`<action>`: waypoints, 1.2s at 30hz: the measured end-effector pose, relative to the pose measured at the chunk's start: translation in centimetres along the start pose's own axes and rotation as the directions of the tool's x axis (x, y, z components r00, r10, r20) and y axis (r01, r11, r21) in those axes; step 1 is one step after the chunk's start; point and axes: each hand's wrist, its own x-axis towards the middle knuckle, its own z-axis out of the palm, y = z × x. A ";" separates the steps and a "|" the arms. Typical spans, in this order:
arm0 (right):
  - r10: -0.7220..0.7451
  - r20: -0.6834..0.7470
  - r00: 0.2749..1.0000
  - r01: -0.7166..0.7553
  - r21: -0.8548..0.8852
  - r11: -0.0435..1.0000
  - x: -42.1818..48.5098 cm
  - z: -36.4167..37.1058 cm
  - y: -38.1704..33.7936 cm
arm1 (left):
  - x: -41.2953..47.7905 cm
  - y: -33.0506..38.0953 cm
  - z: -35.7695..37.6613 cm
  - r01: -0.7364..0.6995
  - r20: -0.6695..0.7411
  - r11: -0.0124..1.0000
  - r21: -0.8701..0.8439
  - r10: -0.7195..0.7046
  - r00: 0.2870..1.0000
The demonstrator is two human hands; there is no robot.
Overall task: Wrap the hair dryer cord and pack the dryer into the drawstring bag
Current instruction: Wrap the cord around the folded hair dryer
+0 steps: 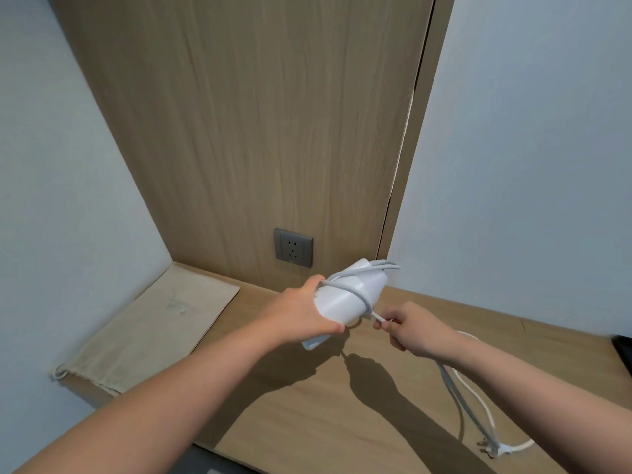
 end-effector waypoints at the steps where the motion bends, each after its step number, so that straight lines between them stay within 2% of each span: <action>1: -0.013 0.008 1.000 0.013 -0.033 0.999 -0.2 0.1 -0.1 | 0.0 0.0 0.1 0.014 0.005 0.999 0.032 -0.014 1.000; 6: -0.054 0.059 0.997 0.067 -0.260 0.963 -0.5 0.7 -0.8 | 0.2 0.8 0.4 0.004 -0.008 0.969 0.248 -0.002 1.000; 12: -0.065 0.126 0.990 0.101 -0.307 0.946 -0.3 0.6 -1.3 | -0.2 1.9 0.7 -0.083 -0.097 0.885 0.458 0.143 0.985; 19: -0.072 0.208 0.975 0.144 -0.355 0.924 -1.3 -0.7 -2.7 | -0.3 2.1 0.6 -0.182 -0.105 0.768 0.614 0.308 0.946; 24: -0.101 0.267 0.958 0.192 -0.343 0.919 -1.6 -2.3 -3.5 | -0.2 1.9 0.4 -0.220 -0.071 0.658 0.720 0.385 0.920; 28: -0.129 0.297 0.946 0.182 -0.157 0.971 -1.6 -4.5 -4.6 | -0.2 1.2 0.4 -0.275 0.013 0.588 0.760 0.409 0.912; 31: -0.193 0.312 0.930 0.230 -0.084 0.970 -1.3 -6.1 -5.0 | -0.7 0.6 0.6 -0.321 0.058 0.572 0.755 0.429 0.902; 33: -0.249 0.282 0.926 0.277 -0.063 0.959 -1.0 -6.7 -4.9 | -1.0 0.4 0.8 -0.343 0.069 0.560 0.754 0.452 0.889; 36: -0.284 0.127 0.950 0.291 -0.043 0.956 -0.2 -6.8 -4.5 | -1.3 0.4 0.7 -0.369 0.055 0.559 0.742 0.498 0.865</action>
